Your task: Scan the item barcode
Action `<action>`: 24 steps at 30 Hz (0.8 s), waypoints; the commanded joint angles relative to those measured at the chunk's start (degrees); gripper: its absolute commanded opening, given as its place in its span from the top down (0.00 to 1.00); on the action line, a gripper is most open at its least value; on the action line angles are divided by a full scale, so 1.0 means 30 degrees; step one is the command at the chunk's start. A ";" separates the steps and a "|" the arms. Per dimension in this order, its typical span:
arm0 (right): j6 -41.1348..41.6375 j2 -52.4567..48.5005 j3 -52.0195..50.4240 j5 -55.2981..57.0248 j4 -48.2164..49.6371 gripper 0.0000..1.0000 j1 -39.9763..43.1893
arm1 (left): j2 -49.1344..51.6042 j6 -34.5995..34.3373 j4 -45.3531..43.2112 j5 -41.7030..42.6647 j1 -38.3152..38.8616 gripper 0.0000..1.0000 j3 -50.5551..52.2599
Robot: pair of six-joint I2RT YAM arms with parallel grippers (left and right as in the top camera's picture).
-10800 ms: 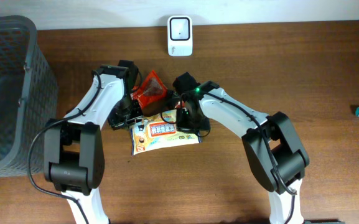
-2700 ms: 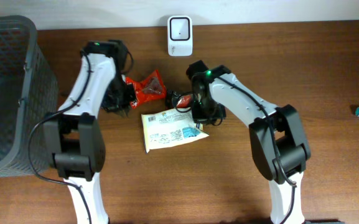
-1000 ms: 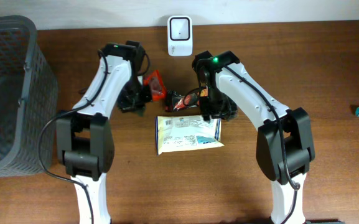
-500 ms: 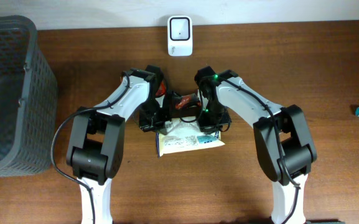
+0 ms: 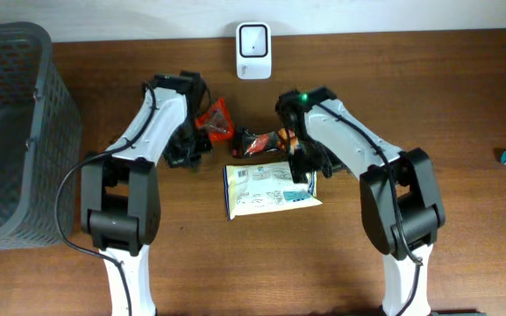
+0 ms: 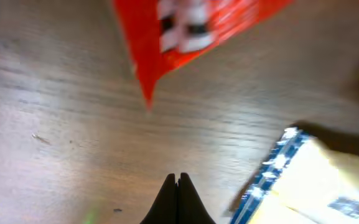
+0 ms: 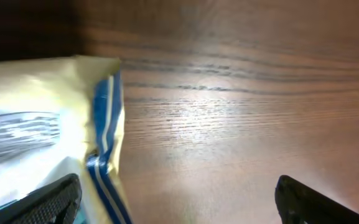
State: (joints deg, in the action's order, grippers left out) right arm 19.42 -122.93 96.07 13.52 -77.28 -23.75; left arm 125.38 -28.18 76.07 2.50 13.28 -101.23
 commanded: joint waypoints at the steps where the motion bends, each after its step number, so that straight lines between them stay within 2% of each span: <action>1: -0.1275 -0.0073 0.1304 -0.2543 -0.0270 0.01 0.0087 | 0.0095 -0.0233 -0.0219 -0.0270 0.0102 0.99 -0.0692; 3: -0.2681 -0.0073 0.1290 -0.4998 -0.0022 0.01 0.0087 | 0.0095 -0.0233 -0.0619 -0.0277 0.0102 0.82 -0.0532; 7: -0.6309 -0.0073 0.1115 -1.0258 0.0517 0.01 0.0029 | 0.0102 -0.0240 -0.1698 -0.0270 0.0102 0.26 -0.0073; 8: -0.6477 -0.0073 0.1100 -1.0673 0.0568 0.01 0.0029 | 0.0102 -0.0240 -0.1894 -0.0262 0.0109 0.00 0.0058; 17: -0.6987 -0.0073 0.1078 -1.0389 -0.0168 0.00 -0.0255 | 0.0102 -0.0248 -0.2375 -0.0277 -0.0080 0.01 0.0306; 20: -0.6965 -0.0073 0.1078 -0.8684 -0.0831 0.04 -0.1049 | 0.0102 -0.0663 -0.2747 -0.0284 -0.0284 0.01 0.0306; 23: -0.6827 -0.0073 0.1078 -0.7082 -0.1180 0.04 -0.2259 | 0.0102 -0.1042 -0.2929 -0.0284 -0.0590 0.01 0.0306; 24: -0.6812 -0.0073 0.1078 -0.6426 -0.1166 0.00 -0.2718 | 0.0102 -0.1035 -0.3038 -0.0299 -0.0714 0.01 0.0306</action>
State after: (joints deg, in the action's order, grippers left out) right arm -0.51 -122.96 99.07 -12.38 -80.49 -27.46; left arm 125.38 -29.74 67.61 2.28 12.51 -100.73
